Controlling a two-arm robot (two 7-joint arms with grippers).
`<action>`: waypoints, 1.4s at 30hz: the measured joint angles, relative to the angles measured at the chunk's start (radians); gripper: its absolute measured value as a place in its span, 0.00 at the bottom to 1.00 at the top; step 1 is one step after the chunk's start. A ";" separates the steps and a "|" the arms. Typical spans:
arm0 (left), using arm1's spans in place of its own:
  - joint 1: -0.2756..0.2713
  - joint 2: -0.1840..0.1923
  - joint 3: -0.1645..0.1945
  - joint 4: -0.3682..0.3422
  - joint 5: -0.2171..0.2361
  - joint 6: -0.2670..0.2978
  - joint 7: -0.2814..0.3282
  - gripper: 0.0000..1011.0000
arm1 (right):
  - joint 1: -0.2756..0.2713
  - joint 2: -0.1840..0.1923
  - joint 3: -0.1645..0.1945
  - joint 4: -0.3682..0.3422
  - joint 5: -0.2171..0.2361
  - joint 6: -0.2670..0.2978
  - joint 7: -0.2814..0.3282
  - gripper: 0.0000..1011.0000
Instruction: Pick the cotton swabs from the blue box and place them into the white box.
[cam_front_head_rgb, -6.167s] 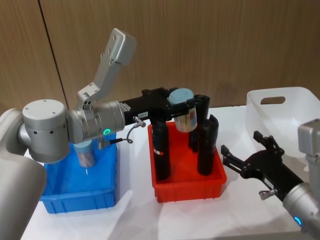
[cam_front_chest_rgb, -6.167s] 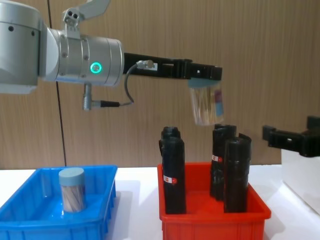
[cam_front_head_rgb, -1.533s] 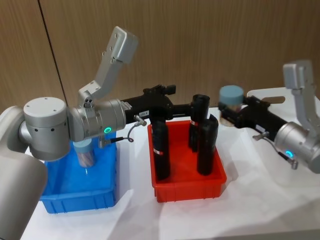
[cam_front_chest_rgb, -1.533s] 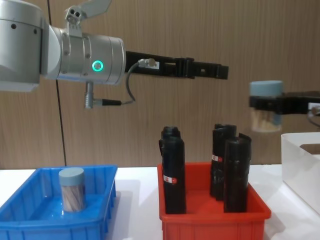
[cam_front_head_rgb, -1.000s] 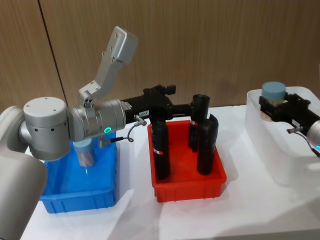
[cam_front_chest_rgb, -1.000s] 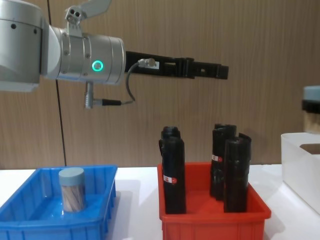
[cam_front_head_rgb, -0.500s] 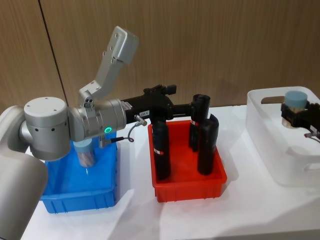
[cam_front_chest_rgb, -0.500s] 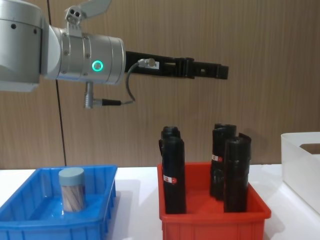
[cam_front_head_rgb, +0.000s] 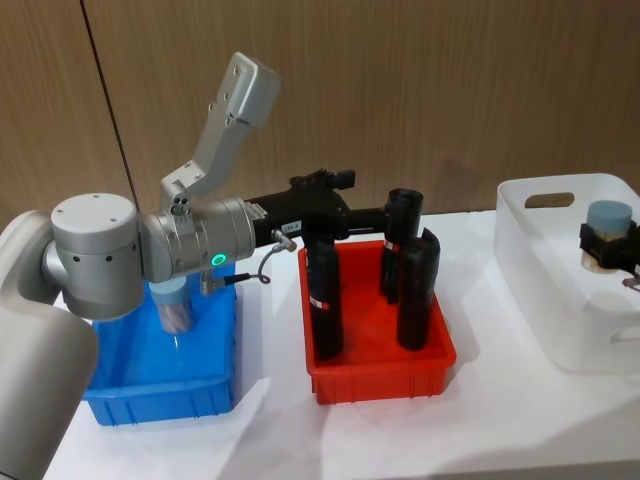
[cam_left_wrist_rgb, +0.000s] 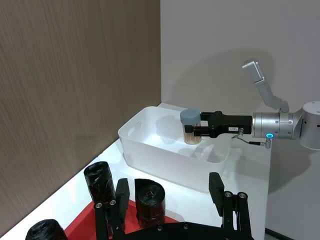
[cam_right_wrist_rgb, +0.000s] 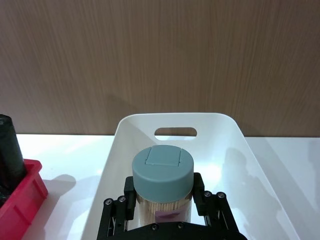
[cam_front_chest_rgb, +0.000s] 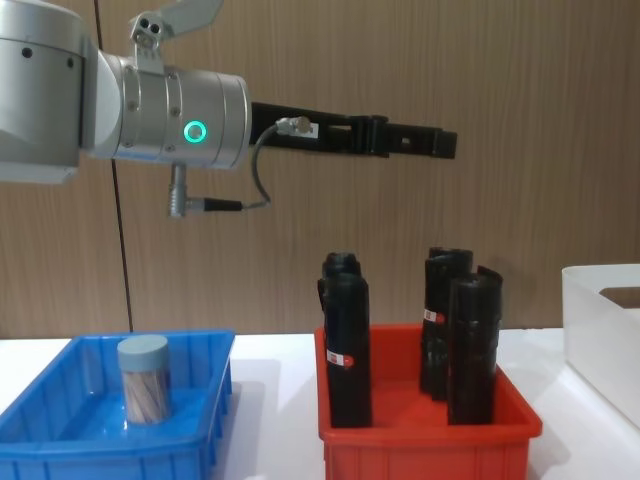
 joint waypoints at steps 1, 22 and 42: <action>0.000 0.000 0.000 0.000 0.000 0.000 0.000 0.99 | 0.001 0.000 0.000 0.004 0.000 0.000 0.000 0.66; 0.000 0.000 0.000 0.000 0.000 0.000 0.000 0.99 | 0.023 -0.005 0.003 0.071 0.008 -0.003 0.005 0.99; 0.000 0.000 0.000 0.000 0.000 0.000 0.000 0.99 | 0.007 -0.003 0.008 0.048 0.014 -0.013 0.005 0.99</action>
